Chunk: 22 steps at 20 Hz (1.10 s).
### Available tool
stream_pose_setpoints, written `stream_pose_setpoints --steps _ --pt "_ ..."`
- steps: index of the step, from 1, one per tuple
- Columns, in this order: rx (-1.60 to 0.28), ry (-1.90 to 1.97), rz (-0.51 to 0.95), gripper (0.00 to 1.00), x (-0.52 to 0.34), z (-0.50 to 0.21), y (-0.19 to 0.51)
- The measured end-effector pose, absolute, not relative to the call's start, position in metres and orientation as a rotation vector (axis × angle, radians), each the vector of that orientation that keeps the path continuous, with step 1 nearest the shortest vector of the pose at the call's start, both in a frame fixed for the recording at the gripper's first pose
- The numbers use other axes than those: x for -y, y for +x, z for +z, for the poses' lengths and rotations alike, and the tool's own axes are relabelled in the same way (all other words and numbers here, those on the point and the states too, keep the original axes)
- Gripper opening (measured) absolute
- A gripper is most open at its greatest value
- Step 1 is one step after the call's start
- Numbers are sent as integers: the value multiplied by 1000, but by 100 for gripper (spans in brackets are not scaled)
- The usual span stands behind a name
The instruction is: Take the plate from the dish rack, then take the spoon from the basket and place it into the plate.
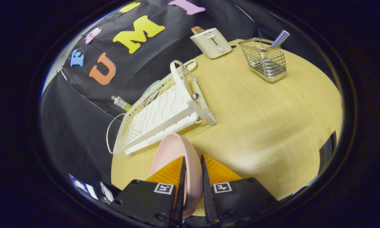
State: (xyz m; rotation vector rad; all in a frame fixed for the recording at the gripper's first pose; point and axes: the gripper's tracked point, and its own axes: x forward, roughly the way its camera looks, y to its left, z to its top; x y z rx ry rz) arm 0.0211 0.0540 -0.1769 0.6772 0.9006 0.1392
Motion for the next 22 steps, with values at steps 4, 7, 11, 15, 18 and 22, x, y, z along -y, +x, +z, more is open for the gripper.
stream_pose_setpoints --steps 4,7,11,15,18,22 --pt "-878 651 110 42 -41 -176 29" --pt "-844 637 116 46 -32 -167 29" --pt "-750 555 100 53 -10 -144 25" --pt "-603 409 76 69 24 -111 15" --pt "-486 285 33 80 59 -85 3" --pt "-363 117 -55 93 115 -70 -8"
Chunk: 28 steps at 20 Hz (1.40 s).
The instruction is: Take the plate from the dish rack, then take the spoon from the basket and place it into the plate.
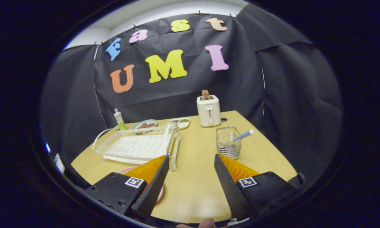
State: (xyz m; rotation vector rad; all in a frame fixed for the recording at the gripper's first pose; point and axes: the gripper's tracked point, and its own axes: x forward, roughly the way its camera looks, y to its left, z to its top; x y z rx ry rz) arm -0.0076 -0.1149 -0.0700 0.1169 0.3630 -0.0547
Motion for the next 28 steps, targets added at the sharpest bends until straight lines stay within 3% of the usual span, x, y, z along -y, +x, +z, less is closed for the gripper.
stream_pose_setpoints --steps 2,7,17,22,28 --pt "-330 70 -112 100 144 -71 -11" --pt "-325 125 -115 100 185 -102 -2" --pt "-235 155 -68 98 224 -115 92" --pt "-246 144 -43 84 221 -120 124" --pt "-257 155 -44 50 220 -128 142"
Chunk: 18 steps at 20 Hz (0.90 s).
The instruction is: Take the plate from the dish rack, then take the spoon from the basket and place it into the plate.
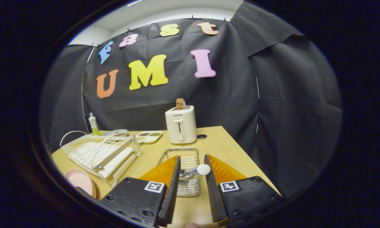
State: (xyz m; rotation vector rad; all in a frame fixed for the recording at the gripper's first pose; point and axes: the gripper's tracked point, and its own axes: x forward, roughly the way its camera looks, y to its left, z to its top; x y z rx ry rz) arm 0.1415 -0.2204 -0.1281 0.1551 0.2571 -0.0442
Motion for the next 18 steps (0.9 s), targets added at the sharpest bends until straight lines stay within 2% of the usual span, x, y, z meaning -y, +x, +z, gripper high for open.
stream_pose_setpoints --steps 3,5,11,18 --pt "-250 165 -18 30 214 -121 141" --pt "-257 168 -8 22 212 -117 145" --pt "-251 137 4 15 206 -90 141" --pt "-130 37 -36 13 193 -5 97"
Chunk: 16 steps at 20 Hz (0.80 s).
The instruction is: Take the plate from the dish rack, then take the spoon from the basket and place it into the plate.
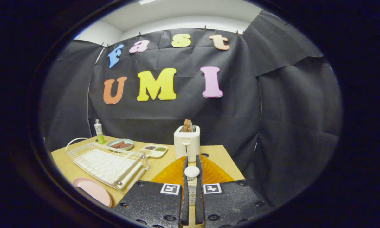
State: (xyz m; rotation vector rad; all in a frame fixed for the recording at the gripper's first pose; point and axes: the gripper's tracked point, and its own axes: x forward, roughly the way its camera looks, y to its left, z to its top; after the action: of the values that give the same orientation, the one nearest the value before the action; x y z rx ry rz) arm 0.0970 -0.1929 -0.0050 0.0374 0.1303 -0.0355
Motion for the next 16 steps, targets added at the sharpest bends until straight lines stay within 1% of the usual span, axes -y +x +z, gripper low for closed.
stream_pose_setpoints --steps 4,8,12,16 --pt "-82 13 50 13 145 38 64" --pt "-68 -29 202 13 71 57 33" --pt "-74 -78 325 13 -2 45 15" --pt "-130 -116 457 13 -63 11 -1"
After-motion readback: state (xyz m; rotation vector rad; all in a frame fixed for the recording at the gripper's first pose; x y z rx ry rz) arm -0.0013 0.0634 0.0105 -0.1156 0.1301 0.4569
